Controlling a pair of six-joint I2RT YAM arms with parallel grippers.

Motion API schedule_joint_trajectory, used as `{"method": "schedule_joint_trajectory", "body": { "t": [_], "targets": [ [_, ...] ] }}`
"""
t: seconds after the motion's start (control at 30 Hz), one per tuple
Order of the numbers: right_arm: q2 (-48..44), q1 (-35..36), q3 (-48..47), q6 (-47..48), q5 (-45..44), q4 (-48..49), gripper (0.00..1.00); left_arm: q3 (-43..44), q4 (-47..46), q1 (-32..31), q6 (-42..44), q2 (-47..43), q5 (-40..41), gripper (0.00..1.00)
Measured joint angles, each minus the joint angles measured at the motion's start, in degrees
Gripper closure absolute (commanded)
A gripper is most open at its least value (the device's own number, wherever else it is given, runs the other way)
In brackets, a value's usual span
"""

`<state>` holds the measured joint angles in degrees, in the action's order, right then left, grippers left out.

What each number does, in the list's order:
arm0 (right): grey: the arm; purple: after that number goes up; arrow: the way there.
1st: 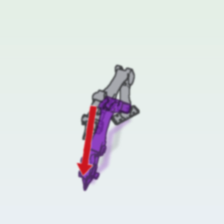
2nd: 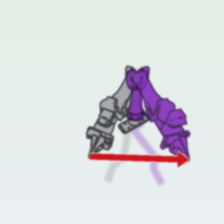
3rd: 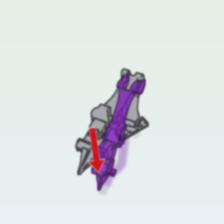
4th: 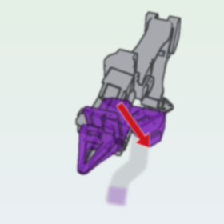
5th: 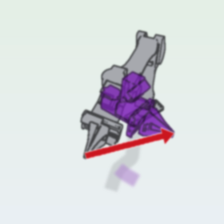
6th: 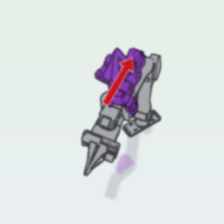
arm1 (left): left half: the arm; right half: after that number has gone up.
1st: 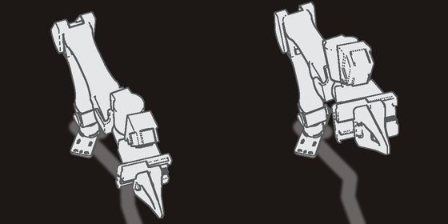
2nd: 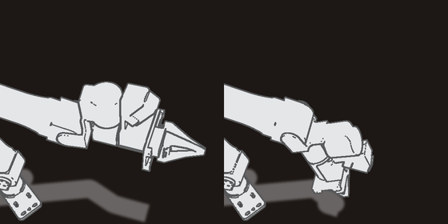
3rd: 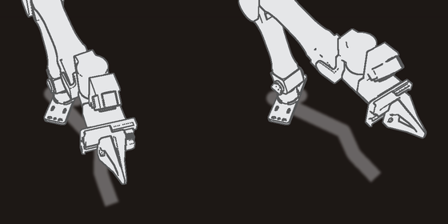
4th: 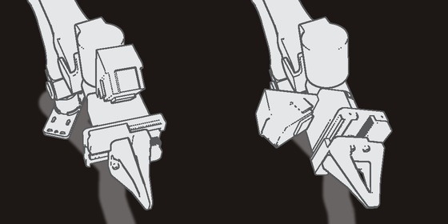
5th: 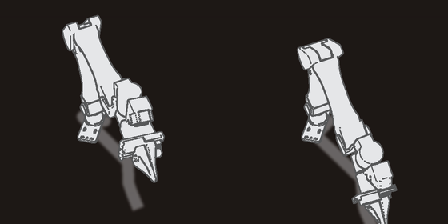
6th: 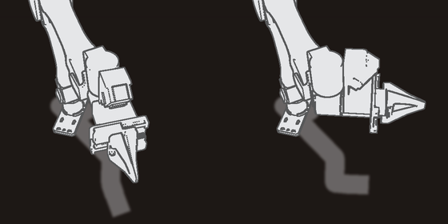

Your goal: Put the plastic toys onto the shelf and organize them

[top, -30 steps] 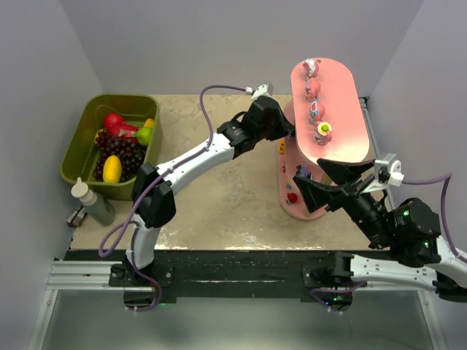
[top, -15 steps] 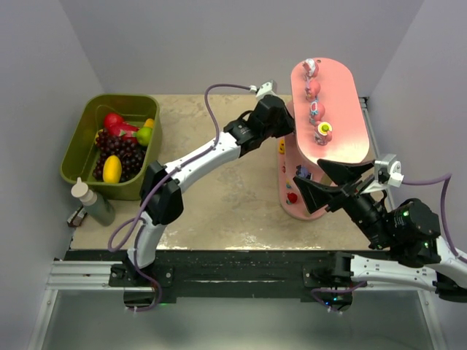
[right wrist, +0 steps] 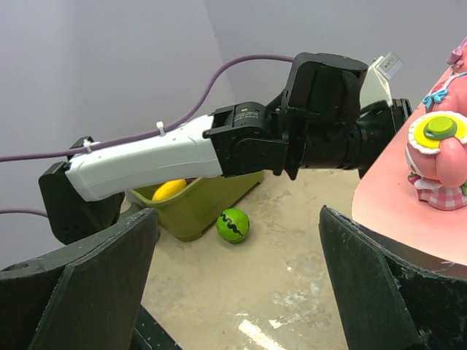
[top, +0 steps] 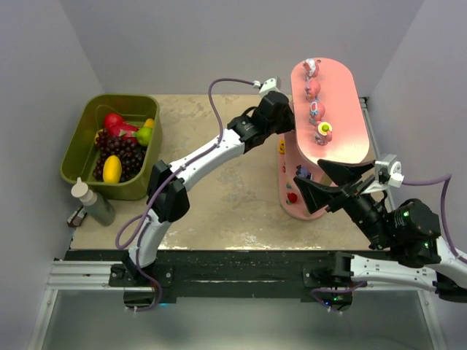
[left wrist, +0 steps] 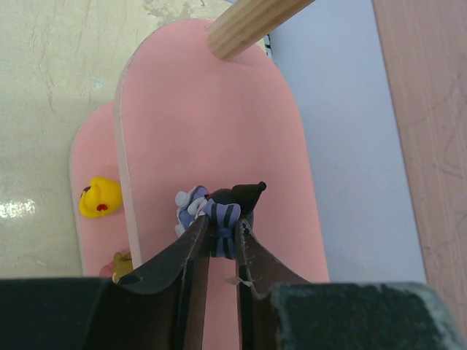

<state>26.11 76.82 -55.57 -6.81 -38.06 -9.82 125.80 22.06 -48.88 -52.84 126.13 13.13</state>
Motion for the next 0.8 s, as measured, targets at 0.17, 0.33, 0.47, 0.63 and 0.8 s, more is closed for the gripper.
{"method": "schedule_joint_trajectory", "body": {
  "t": [0.17,0.33,0.47,0.63,0.8],
  "targets": [
    [0.0,0.0,0.2,0.0,0.0,0.0,0.05,0.6,-0.1,0.0,0.6,0.5,-0.1,0.74],
    [0.0,0.0,0.3,0.0,0.0,0.0,0.05,0.6,-0.1,0.1,1.2,0.5,-0.4,0.7],
    [0.0,0.0,0.3,0.0,0.0,0.0,0.05,0.6,-0.1,0.2,1.4,0.6,-0.8,0.65],
    [0.0,0.0,0.3,0.0,0.0,0.0,0.05,0.6,-0.1,0.5,1.4,0.6,-1.0,0.63],
    [0.0,0.0,0.3,0.0,0.0,0.0,0.05,0.6,-0.1,0.7,1.4,0.7,-1.0,0.6]
  ]
}}
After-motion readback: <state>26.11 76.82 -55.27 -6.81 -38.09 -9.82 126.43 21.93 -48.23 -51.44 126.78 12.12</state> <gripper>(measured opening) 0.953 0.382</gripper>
